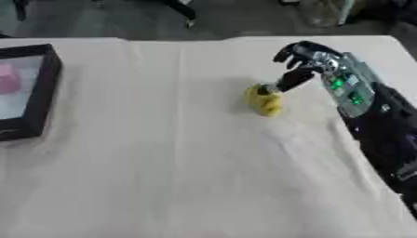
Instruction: Pick up the objects with one hand, pass them to the other hand, and then place them into the box on the other side of the table.
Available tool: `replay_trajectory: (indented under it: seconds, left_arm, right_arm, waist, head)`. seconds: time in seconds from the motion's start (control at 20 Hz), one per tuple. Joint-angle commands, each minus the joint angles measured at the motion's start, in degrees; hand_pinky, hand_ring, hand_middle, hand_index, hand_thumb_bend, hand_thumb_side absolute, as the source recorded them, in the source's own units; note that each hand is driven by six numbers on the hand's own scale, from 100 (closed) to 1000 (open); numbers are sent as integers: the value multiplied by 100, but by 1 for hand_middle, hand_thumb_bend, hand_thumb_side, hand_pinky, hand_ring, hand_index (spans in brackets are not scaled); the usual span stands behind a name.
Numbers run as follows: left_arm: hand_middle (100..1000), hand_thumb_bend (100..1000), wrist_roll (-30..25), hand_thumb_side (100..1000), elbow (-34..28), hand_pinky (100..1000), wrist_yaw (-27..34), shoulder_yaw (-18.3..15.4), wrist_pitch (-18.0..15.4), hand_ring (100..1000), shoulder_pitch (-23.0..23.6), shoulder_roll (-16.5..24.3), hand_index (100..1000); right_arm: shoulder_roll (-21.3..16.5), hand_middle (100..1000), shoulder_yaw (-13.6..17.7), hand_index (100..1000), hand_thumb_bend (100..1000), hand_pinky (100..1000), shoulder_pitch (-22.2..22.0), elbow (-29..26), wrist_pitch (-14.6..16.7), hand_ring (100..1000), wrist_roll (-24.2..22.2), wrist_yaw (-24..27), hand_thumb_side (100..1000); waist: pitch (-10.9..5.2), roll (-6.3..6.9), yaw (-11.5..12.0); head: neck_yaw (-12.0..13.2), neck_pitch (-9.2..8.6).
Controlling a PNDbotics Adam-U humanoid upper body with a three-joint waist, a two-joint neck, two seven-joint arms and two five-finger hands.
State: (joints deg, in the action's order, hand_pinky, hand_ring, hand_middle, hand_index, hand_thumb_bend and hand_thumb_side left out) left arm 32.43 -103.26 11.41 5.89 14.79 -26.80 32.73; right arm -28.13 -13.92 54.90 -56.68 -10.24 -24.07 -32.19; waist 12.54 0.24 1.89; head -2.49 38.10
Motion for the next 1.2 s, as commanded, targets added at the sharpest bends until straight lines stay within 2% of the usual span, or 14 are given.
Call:
replay_trajectory:
  seconds: [0.05,0.3,0.85,1.0,1.2]
  left_arm:
    - [649,459,37,598,-104,666,117,-12,-66,658,-60,117,819]
    - [649,458,64,603,-105,666,164,3,-81,658,-59,86,818]
    - [646,460,83,601,-122,665,161,3,-87,658,-36,51,812]
    - [646,459,85,600,-124,665,155,1,-83,658,-35,44,810]
    - [645,458,94,601,-119,665,156,-1,-74,658,-25,34,809]
  right_arm:
    - [-28,811,31,805,678,835,100,100,64,808,6,-83,334]
    - [48,811,38,804,675,836,129,304,79,812,18,-217,338]
    - [220,774,154,769,614,828,180,813,-194,804,261,-653,332]
    - [239,736,157,726,564,825,179,847,-213,793,215,-604,276]
    - [249,648,155,649,479,817,179,802,-254,769,223,-475,123]
  waist:
    - [3,-44,14]
    - [20,-47,26]
    - [55,-41,41]
    - [57,-38,40]
    - [54,-33,34]
  head:
    - [-25,-58]
    - [-48,-62]
    - [-74,-58]
    - [-77,-55]
    - [-81,-54]
